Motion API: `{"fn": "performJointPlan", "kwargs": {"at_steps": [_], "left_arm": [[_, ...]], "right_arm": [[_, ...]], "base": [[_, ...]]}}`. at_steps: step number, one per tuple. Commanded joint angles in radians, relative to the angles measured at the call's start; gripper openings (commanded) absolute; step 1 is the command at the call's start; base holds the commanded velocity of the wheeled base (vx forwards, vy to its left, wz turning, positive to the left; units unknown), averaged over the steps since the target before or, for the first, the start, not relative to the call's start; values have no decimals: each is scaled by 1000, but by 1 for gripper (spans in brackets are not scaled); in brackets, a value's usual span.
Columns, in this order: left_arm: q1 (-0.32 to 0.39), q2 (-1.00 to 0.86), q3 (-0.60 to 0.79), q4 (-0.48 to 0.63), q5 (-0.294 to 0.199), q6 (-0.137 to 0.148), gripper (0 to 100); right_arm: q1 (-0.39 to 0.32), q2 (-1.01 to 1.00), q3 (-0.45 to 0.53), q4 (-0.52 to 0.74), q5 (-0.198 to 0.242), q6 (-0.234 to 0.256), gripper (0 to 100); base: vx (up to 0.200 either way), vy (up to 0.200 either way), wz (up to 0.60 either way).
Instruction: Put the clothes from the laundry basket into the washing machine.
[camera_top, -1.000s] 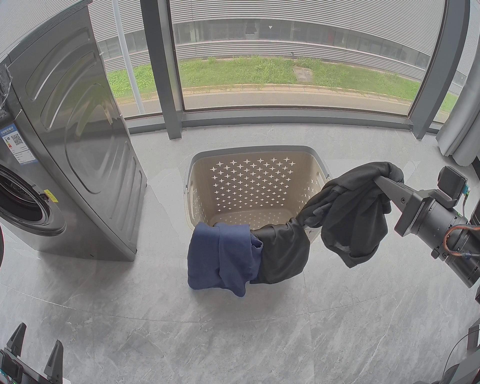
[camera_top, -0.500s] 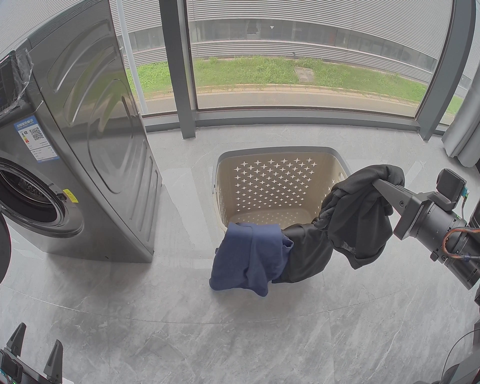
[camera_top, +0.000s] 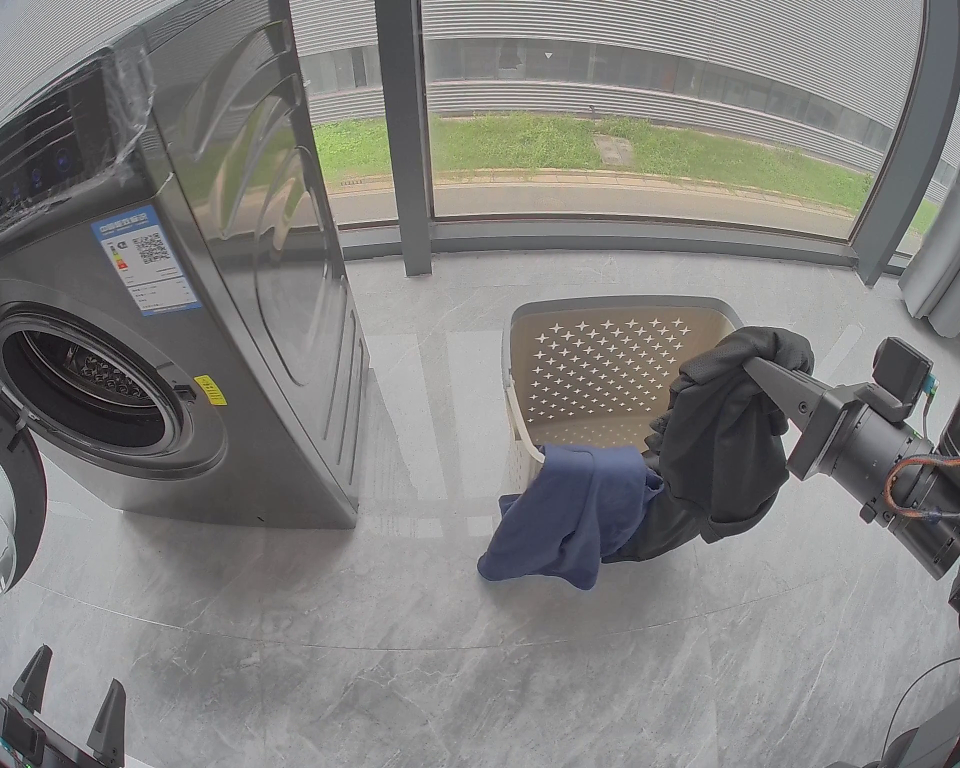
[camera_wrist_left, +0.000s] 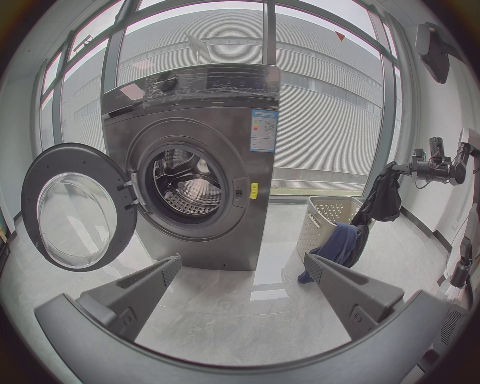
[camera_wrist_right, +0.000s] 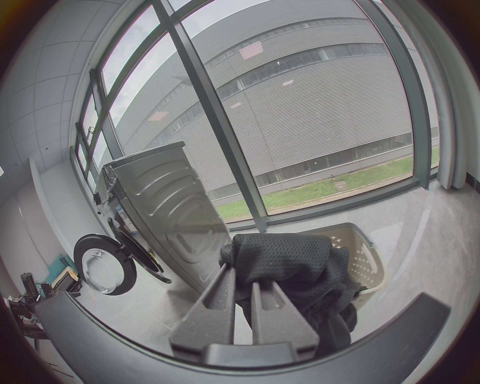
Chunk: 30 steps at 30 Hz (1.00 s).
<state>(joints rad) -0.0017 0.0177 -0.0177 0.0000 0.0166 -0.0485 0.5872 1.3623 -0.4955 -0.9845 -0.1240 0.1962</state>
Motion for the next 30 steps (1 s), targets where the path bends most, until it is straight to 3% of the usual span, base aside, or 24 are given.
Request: {"fn": "performJointPlan", "kwargs": {"at_steps": [1, 30], "left_arm": [[0, -16, 16, 0, 0, -1, 100], [0, -16, 16, 0, 2, -1, 100]], "right_arm": [[0, -2, -1, 1, 0, 0, 0], [2, -2, -8, -19, 0, -3, 0]], "base": [[0, 200, 0], [0, 200, 0]]}}
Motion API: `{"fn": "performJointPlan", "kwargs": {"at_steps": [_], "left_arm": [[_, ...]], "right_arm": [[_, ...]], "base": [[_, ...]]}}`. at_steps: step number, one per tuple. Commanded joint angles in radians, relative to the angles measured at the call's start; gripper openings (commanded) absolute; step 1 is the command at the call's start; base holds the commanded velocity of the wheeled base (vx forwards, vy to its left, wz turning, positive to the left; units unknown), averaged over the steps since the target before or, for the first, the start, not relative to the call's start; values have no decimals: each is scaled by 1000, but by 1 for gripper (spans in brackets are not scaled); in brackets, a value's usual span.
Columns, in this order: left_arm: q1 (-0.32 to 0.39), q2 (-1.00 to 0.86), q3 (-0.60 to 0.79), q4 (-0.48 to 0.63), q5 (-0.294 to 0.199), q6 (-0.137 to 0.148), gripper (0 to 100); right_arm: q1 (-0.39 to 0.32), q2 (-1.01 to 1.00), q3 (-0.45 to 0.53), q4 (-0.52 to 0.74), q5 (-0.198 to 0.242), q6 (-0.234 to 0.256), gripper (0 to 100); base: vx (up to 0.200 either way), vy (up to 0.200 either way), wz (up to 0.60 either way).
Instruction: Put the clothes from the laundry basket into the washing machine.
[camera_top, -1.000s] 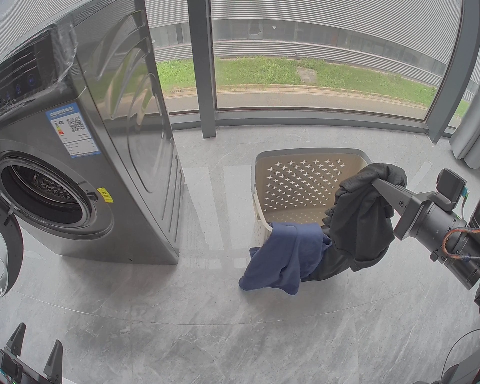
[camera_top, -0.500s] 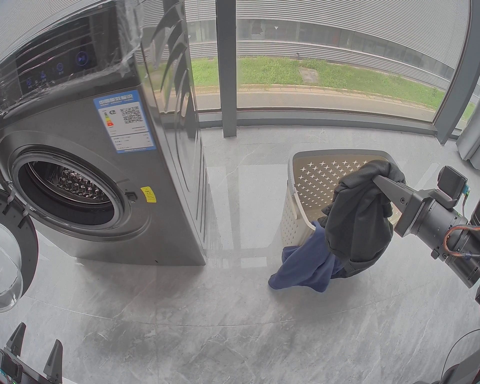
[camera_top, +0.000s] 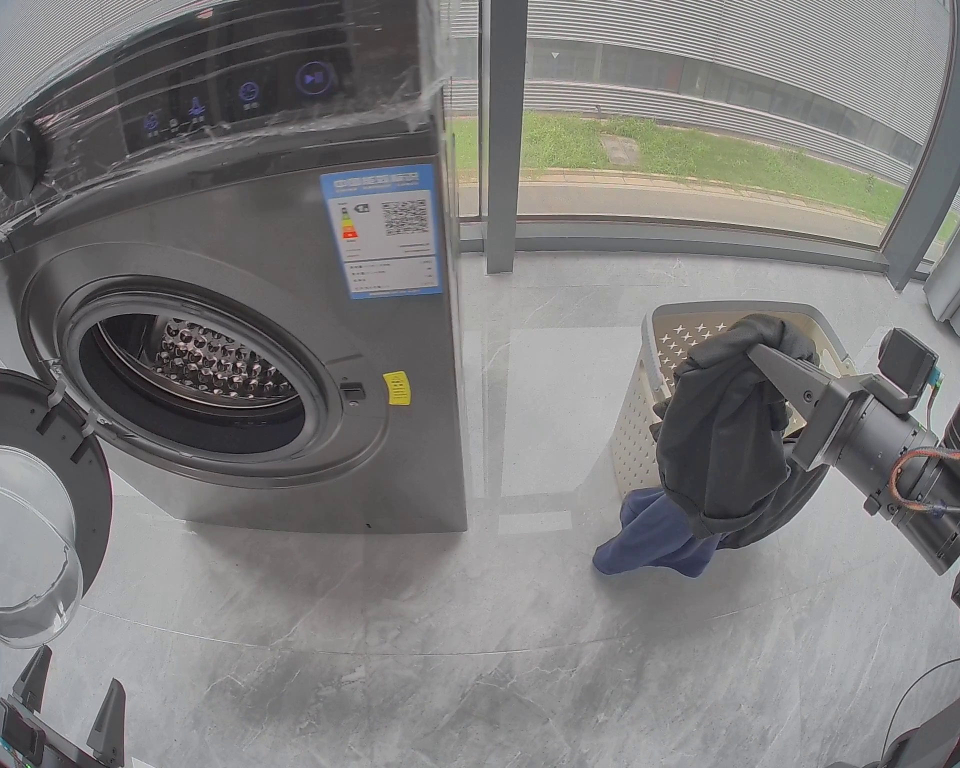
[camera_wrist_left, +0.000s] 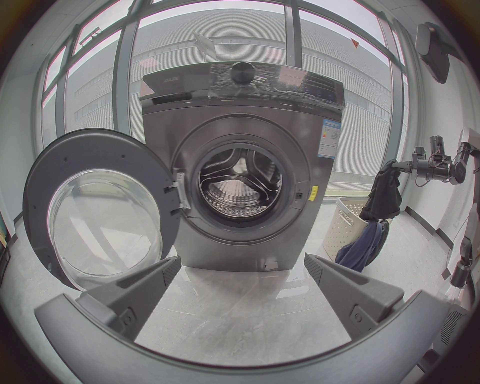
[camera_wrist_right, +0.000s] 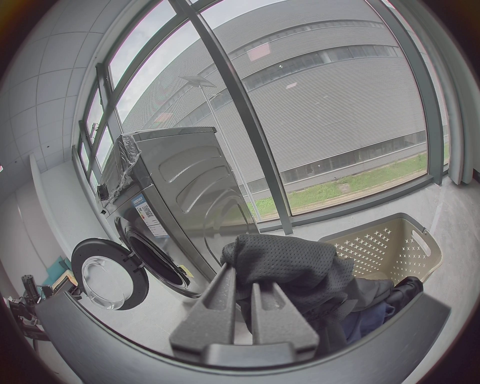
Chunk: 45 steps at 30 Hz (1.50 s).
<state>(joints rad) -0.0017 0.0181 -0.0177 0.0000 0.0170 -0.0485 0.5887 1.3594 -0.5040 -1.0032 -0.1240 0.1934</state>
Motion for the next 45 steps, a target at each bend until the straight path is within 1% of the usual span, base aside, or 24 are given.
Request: {"fn": "performJointPlan", "kwargs": {"at_steps": [1, 6, 21, 27, 45], "left_arm": [[0, -17, 16, 0, 0, -1, 100], [0, -17, 16, 0, 1, -1, 100], [0, -17, 16, 0, 1, -1, 100], [0, -17, 16, 0, 0, -1, 100], [0, -17, 16, 0, 0, -1, 100]], "right_arm": [[0, 1, 1, 0, -2, 0, 0], [0, 4, 1, 0, 0, 0, 0], [0, 6, 4, 0, -2, 0, 0], [0, 4, 5, 0, -2, 0, 0], [0, 4, 4, 0, -2, 0, 0]], "base": [[0, 0, 0], [0, 0, 0], [-200, 0, 0], [0, 0, 0], [0, 200, 0]]}}
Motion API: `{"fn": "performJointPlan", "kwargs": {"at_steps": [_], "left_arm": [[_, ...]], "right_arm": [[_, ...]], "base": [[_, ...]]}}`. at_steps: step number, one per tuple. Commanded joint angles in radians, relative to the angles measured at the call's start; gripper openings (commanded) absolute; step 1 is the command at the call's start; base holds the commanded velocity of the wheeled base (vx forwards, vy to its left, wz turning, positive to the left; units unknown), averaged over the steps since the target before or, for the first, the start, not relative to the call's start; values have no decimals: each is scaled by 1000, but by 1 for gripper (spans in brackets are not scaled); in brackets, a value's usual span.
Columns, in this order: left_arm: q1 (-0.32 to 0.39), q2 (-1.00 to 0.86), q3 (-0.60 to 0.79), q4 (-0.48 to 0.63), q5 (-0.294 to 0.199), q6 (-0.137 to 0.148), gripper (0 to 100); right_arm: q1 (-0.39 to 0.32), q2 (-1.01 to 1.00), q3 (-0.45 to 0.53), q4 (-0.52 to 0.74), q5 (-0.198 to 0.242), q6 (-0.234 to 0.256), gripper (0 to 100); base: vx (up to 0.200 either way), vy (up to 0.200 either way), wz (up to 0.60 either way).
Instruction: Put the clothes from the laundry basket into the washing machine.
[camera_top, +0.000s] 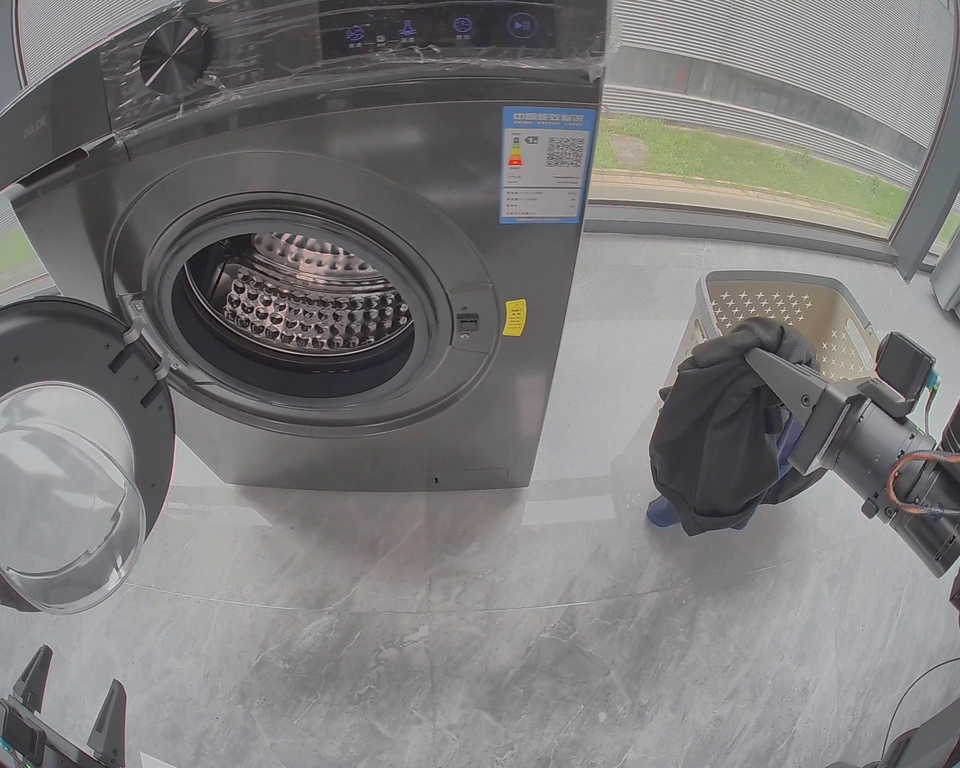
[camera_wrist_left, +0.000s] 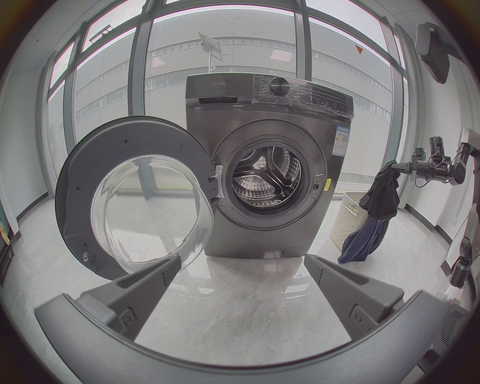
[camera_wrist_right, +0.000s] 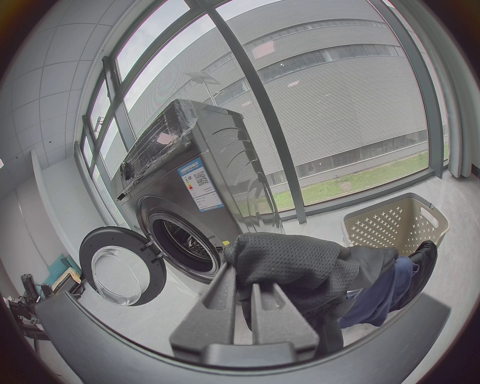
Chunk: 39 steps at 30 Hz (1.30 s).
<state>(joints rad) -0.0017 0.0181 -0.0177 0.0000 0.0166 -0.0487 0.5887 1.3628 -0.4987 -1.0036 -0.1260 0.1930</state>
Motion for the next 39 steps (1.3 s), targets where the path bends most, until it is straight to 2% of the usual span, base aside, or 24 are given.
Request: {"fn": "performJointPlan", "kwargs": {"at_steps": [1, 6, 15, 24, 33, 39], "left_arm": [[0, -17, 16, 0, 0, 0, 100], [0, -17, 16, 0, 0, 0, 100], [0, -17, 16, 0, 0, 0, 100], [0, -17, 16, 0, 2, 0, 100], [0, -17, 16, 0, 0, 0, 100], [0, -17, 16, 0, 0, 0, 100]], "right_arm": [[0, 1, -1, -1, 0, 0, 0], [0, 1, 0, 0, 0, 0, 0], [-1, 1, -1, -1, -1, 2, 0], [-7, 1, 3, 0, -1, 3, 0], [-7, 2, 3, 0, -1, 3, 0], [-9, 2, 3, 0, -1, 3, 0]], "base": [[0, 200, 0], [0, 200, 0], [0, 0, 0], [-200, 0, 0], [0, 0, 0], [0, 200, 0]]}}
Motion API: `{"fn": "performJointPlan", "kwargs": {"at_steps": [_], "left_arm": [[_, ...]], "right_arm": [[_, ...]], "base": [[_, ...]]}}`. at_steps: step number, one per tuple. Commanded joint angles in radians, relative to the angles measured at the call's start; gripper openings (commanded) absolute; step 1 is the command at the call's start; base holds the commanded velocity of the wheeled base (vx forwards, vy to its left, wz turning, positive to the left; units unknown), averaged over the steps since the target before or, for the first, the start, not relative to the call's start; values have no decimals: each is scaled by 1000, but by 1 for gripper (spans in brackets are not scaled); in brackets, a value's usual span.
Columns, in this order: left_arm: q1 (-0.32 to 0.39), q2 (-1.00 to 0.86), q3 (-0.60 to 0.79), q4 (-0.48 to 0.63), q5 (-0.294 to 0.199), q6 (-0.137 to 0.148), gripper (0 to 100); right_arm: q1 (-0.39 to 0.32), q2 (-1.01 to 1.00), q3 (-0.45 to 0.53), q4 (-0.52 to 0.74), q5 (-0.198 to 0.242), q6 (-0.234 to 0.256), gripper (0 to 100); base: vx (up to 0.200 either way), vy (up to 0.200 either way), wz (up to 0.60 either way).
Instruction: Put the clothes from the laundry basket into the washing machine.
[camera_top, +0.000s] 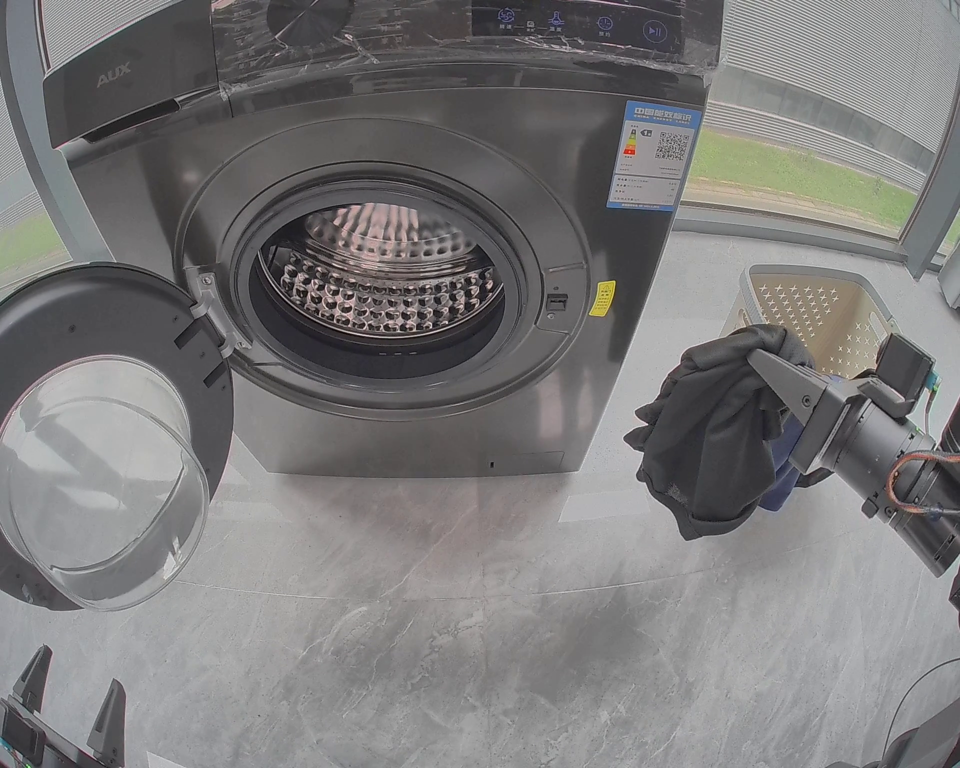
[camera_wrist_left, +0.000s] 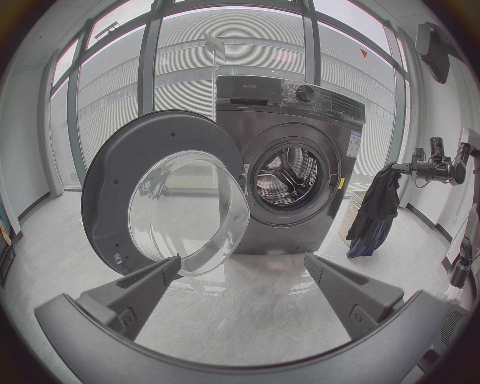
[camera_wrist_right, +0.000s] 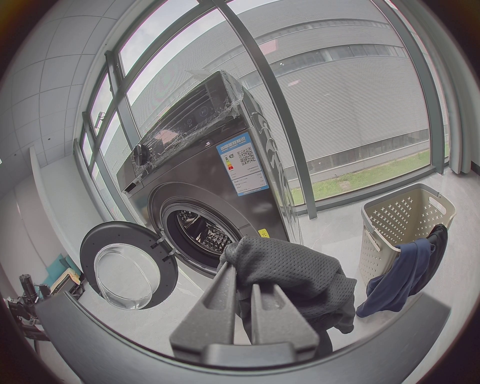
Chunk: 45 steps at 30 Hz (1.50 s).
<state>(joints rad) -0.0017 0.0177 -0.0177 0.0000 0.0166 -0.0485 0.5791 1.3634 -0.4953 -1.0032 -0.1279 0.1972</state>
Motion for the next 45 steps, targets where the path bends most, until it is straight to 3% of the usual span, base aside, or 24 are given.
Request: {"fn": "performJointPlan", "kwargs": {"at_steps": [1, 15, 33, 45], "left_arm": [[0, -16, 16, 0, 0, -1, 100], [0, -16, 16, 0, 0, -1, 100], [0, -16, 16, 0, 0, -1, 100], [0, -16, 16, 0, 2, 7, 100]], "right_arm": [[1, 2, 0, 0, 1, 1, 0], [-4, -1, 4, 0, 1, 4, 0], [-5, -6, 18, 2, 2, 5, 0], [70, 11, 23, 9, 4, 7, 0]], "base": [[0, 200, 0], [0, 200, 0], [0, -33, 0], [50, 0, 0]]}}
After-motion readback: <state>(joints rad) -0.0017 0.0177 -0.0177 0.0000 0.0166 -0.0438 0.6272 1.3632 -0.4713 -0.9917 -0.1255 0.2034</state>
